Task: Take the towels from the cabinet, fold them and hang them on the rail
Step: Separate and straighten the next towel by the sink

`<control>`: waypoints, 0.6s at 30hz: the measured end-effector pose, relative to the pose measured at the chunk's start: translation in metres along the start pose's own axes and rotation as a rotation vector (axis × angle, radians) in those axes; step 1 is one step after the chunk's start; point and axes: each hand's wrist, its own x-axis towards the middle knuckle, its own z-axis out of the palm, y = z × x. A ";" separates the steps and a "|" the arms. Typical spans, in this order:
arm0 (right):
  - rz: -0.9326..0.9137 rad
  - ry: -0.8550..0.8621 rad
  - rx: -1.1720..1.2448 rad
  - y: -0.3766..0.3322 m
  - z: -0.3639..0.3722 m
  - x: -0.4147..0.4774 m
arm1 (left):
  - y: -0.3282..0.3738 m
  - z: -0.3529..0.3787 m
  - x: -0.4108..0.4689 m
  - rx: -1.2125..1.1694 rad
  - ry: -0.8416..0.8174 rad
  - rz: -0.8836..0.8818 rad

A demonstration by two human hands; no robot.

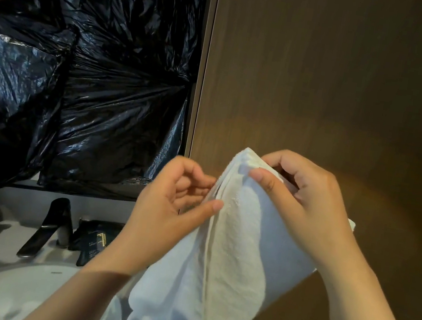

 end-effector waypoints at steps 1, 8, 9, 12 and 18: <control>0.000 -0.001 -0.004 0.000 -0.001 0.000 | -0.004 0.000 -0.004 0.048 -0.011 0.009; -0.013 0.009 -0.050 -0.007 0.003 0.003 | -0.015 0.009 -0.020 0.280 0.115 0.088; -0.016 0.011 -0.058 -0.008 0.004 0.003 | -0.016 0.012 -0.021 0.349 0.102 0.099; -0.017 0.017 -0.069 -0.011 0.007 0.005 | -0.023 0.015 -0.021 0.505 0.038 0.078; -0.024 0.031 -0.070 -0.011 0.007 0.007 | -0.031 0.010 -0.014 0.433 0.028 0.098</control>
